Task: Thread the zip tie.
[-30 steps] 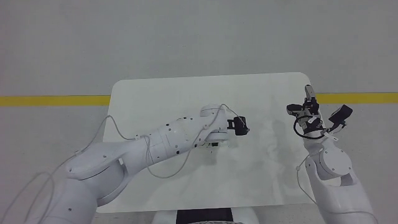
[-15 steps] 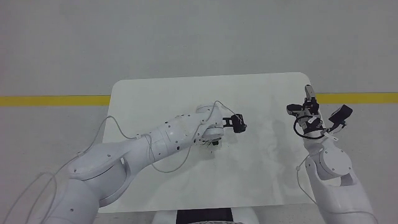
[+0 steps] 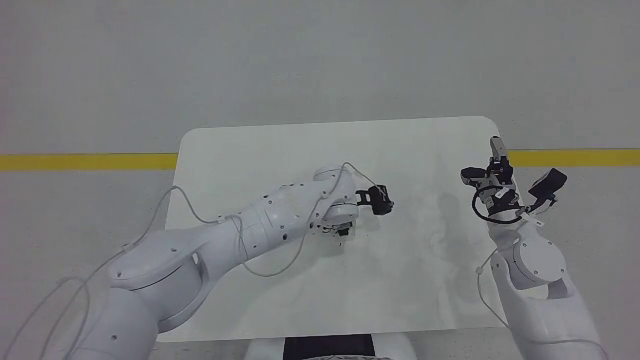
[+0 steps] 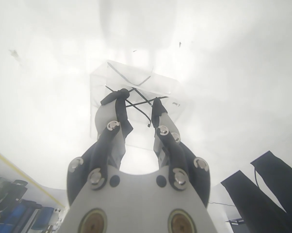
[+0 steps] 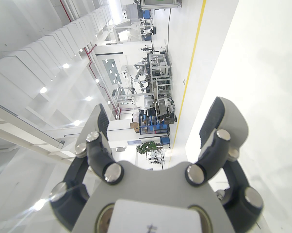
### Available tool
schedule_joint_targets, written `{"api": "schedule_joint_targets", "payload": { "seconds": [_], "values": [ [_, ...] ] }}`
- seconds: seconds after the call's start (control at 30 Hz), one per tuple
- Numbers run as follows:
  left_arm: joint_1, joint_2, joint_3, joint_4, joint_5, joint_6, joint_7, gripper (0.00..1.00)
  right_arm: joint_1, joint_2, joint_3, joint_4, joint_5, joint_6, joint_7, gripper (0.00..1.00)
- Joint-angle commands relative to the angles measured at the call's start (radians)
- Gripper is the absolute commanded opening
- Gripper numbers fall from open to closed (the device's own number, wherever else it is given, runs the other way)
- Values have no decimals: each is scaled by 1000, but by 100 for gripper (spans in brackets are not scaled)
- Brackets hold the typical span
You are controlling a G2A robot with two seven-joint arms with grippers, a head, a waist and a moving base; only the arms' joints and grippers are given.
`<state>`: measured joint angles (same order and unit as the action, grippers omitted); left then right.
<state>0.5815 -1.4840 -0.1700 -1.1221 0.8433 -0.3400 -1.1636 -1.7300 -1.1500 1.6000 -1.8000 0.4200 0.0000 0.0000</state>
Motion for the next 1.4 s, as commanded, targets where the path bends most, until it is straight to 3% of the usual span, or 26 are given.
{"api": "schedule_joint_targets", "payload": {
  "seconds": [0.0, 0.3, 0.73, 0.97, 1.1, 1.37],
  "values": [
    [0, 2, 0, 2, -5, 0, -4, 23, 0, 0, 0, 0, 0, 0, 0, 100],
    [-5, 3, 0, 14, -29, 0, -36, 22, 0, 0, 0, 0, 0, 0, 0, 100],
    [12, -15, 0, 58, -18, 0, -22, 20, 0, 0, 0, 0, 0, 0, 0, 100],
    [16, -26, 0, 83, -18, 0, -14, 14, 0, 0, 0, 0, 0, 0, 0, 100],
    [17, -31, 0, 94, -18, 0, -10, 0, 0, 0, 0, 0, 0, 0, 0, 100],
    [12, -39, 0, 106, -20, 0, -17, 0, 0, 0, 0, 0, 0, 0, 0, 100]
  ]
}}
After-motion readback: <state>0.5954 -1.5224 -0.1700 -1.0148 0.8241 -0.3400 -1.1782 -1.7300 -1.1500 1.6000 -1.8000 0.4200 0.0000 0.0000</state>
